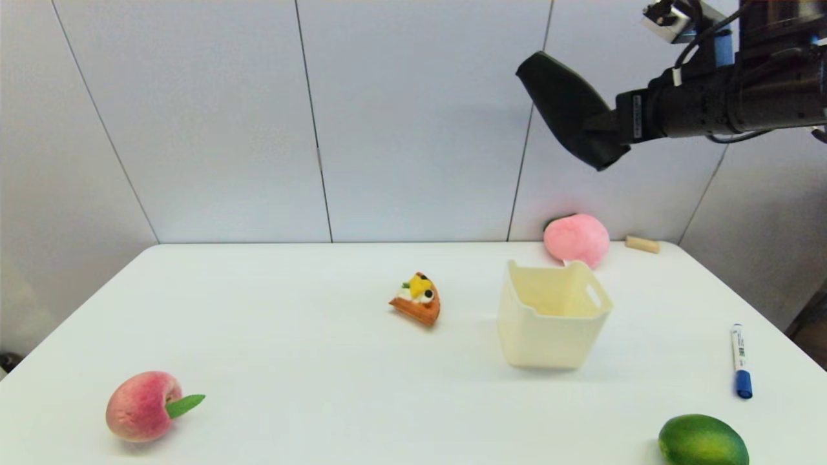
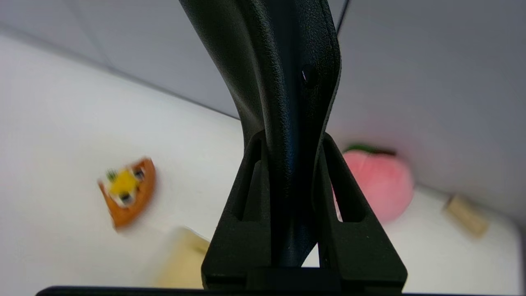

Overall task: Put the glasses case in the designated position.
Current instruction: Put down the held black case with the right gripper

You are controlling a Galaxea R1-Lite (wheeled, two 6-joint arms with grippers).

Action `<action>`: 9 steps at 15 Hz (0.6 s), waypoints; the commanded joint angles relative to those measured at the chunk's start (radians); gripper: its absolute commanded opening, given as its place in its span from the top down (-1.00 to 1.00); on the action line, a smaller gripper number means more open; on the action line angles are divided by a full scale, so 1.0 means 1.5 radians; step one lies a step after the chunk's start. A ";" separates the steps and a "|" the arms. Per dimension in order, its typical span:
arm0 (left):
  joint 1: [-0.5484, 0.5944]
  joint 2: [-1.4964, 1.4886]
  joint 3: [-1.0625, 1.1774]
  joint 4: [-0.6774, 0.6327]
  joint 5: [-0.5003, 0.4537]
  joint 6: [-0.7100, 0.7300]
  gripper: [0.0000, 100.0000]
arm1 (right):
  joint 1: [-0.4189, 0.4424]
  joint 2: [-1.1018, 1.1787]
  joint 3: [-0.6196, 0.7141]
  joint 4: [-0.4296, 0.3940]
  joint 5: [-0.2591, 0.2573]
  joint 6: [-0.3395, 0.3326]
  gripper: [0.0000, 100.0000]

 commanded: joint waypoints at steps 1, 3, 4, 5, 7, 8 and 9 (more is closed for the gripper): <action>0.000 0.001 0.000 0.001 0.000 0.000 -1.00 | -0.113 0.085 -0.057 0.064 0.303 -0.433 1.00; 0.000 0.001 0.000 0.001 0.000 0.000 -1.00 | -0.127 0.133 -0.078 0.078 0.303 -0.586 1.00; 0.001 0.001 0.000 0.001 0.000 0.000 -1.00 | -0.129 0.154 -0.083 0.073 0.303 -0.633 1.00; 0.001 0.001 0.000 0.001 0.000 0.000 -1.00 | -0.132 0.183 -0.098 0.073 0.301 -0.681 1.00; 0.001 0.001 0.000 0.001 0.000 0.000 -1.00 | -0.135 0.238 -0.132 0.074 0.294 -0.740 1.00; 0.001 0.001 0.000 0.001 0.000 0.000 -1.00 | -0.134 0.258 -0.140 0.070 0.287 -0.759 1.00; 0.001 0.001 0.000 -0.001 0.000 0.000 -1.00 | -0.131 0.271 -0.140 0.063 0.282 -0.774 1.00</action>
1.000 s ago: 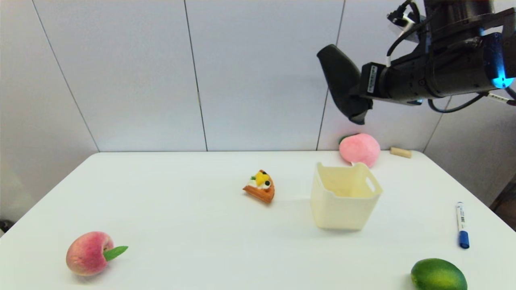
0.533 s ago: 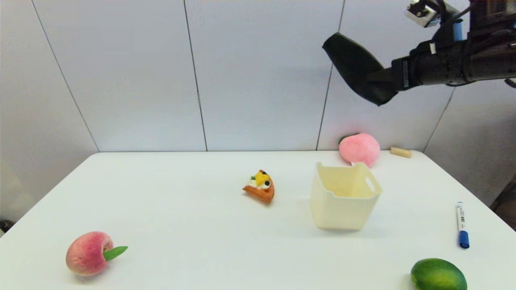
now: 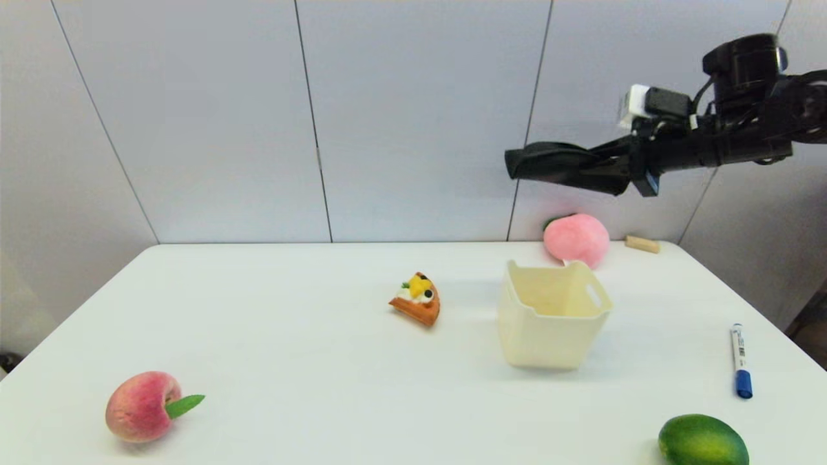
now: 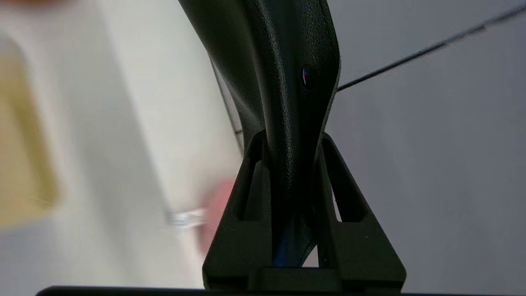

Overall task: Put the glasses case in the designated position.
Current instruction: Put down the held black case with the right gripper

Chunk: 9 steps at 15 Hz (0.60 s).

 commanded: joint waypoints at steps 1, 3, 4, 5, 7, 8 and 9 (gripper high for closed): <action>0.001 0.001 0.000 -0.001 0.000 0.000 -1.00 | 0.003 0.111 -0.033 -0.022 -0.015 -0.099 1.00; 0.001 0.001 0.000 0.001 0.000 0.000 -1.00 | 0.020 0.129 -0.033 -0.030 -0.020 -0.095 1.00; 0.000 0.001 0.000 0.001 0.000 0.000 -1.00 | 0.024 0.132 -0.032 -0.025 -0.024 -0.093 1.00; 0.001 0.001 0.000 -0.001 0.000 0.000 -1.00 | 0.029 0.133 -0.031 -0.021 -0.024 -0.090 1.00; 0.000 0.001 0.000 -0.001 0.000 0.000 -1.00 | 0.042 0.125 -0.031 -0.008 -0.024 -0.070 1.00; 0.000 0.001 0.000 -0.001 0.000 0.000 -1.00 | 0.044 0.123 -0.031 -0.001 -0.027 -0.059 1.00; 0.000 0.001 0.000 -0.001 0.000 0.000 -1.00 | 0.045 0.120 -0.031 0.010 -0.039 -0.051 1.00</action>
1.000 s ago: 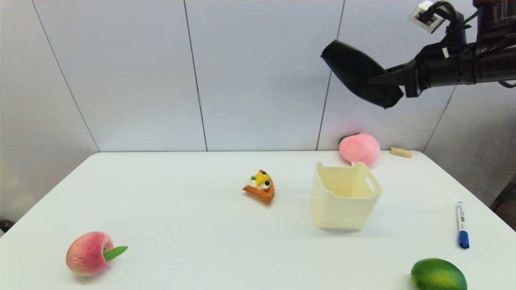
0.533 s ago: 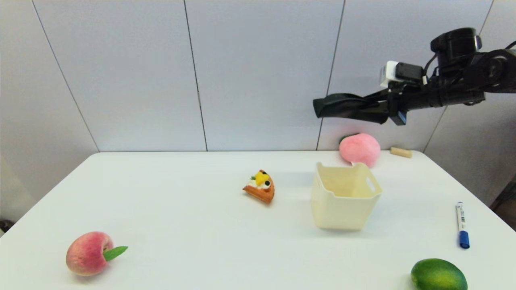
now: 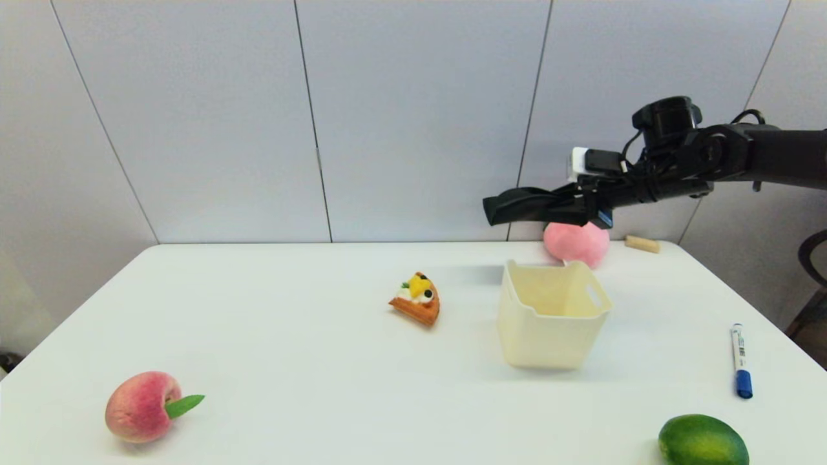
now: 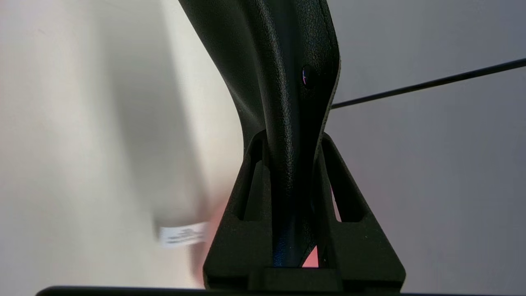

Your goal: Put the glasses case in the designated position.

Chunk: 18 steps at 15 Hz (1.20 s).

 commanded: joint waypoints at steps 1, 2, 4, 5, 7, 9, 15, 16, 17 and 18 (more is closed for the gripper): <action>0.001 0.001 0.000 -0.001 0.000 -0.001 -1.00 | 0.010 -0.014 0.000 0.037 -0.031 0.023 1.00; 0.001 0.001 0.000 0.001 0.000 -0.001 -1.00 | 0.012 -0.022 0.000 0.065 -0.044 0.041 1.00; 0.001 0.001 0.000 -0.001 0.000 -0.001 -1.00 | 0.013 -0.035 0.000 0.108 -0.047 0.063 1.00; 0.000 0.001 0.000 -0.001 0.000 -0.001 -1.00 | 0.012 -0.035 0.000 0.106 -0.049 0.061 1.00; 0.000 0.001 0.000 0.001 0.000 -0.001 -1.00 | 0.013 -0.036 0.000 0.102 -0.056 0.064 -1.00; 0.000 0.001 0.000 -0.001 0.000 -0.001 -1.00 | 0.012 -0.040 0.000 0.103 -0.056 0.065 -1.00; 0.000 0.001 0.000 0.001 0.000 -0.001 -1.00 | 0.014 -0.104 0.001 0.111 -0.137 0.218 -1.00; 0.001 0.001 0.000 0.001 0.000 -0.001 -1.00 | 0.026 -0.128 0.004 0.120 -0.151 0.312 -1.00; 0.001 0.001 0.000 -0.001 0.000 -0.001 -1.00 | 0.033 -0.160 0.014 0.128 -0.153 0.441 -1.00; 0.000 0.001 0.000 0.001 0.000 -0.001 -1.00 | 0.035 -0.188 0.030 0.127 -0.158 0.535 -1.00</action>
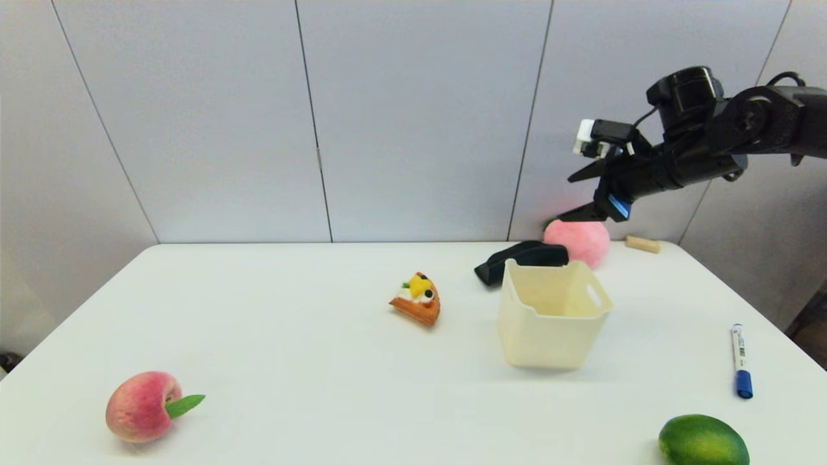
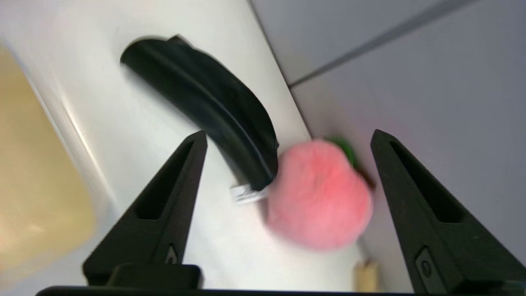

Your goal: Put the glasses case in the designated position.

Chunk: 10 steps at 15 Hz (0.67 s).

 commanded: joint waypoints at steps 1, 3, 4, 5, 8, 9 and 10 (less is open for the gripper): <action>0.000 0.001 0.000 -0.002 0.000 0.000 -1.00 | 0.019 -0.130 0.044 0.014 -0.046 0.384 -1.00; 0.001 0.001 0.000 -0.002 0.000 0.000 -1.00 | 0.022 -0.198 0.088 0.014 -0.131 0.515 -1.00; 0.001 0.001 0.000 -0.002 0.000 0.000 -1.00 | 0.024 -0.237 0.117 0.011 -0.173 0.572 -1.00; 0.001 0.001 0.000 -0.002 0.000 0.000 -1.00 | 0.024 -0.278 0.146 0.009 -0.215 0.617 -1.00; 0.000 0.001 0.000 -0.002 0.000 0.000 -1.00 | 0.015 -0.437 0.325 -0.071 -0.358 0.709 -1.00; 0.001 0.001 0.000 -0.002 0.000 0.000 -1.00 | 0.011 -0.497 0.394 -0.101 -0.399 0.709 -1.00; 0.000 0.001 0.000 0.000 0.000 0.000 -1.00 | 0.011 -0.557 0.459 -0.133 -0.437 0.707 -1.00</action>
